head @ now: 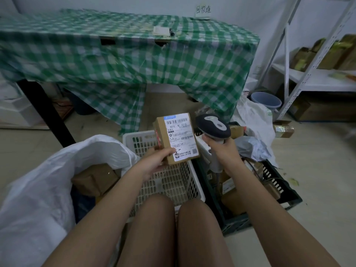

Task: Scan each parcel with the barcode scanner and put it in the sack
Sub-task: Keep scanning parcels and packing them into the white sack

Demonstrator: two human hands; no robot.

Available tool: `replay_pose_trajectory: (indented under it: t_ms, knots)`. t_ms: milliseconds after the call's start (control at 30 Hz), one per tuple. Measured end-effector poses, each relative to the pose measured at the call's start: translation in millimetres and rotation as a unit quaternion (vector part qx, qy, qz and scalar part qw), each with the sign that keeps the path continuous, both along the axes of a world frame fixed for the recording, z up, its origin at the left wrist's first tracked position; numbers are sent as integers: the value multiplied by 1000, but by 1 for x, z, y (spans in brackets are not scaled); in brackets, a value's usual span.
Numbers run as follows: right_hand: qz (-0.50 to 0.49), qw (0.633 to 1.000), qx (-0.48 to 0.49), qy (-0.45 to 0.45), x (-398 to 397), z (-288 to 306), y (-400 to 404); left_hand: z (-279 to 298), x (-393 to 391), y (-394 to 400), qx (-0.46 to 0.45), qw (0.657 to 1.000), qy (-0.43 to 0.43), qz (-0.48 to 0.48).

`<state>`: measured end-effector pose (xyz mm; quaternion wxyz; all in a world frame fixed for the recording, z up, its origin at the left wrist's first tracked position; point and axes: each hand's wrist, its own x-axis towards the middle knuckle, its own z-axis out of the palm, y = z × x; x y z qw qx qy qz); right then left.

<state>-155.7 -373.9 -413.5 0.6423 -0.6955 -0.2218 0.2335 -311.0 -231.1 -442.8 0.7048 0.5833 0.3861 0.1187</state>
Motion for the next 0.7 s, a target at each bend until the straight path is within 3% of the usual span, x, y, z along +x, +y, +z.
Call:
replay_pose_trajectory:
  t_ms: [200,700]
  knots:
    - [27,996,-64,-52,-12,6,-20,-10,10,10,16,999,-12,36]
    - [29,993,-60,-92,-41,12,-33,-22,25,8,25,999,-36,22]
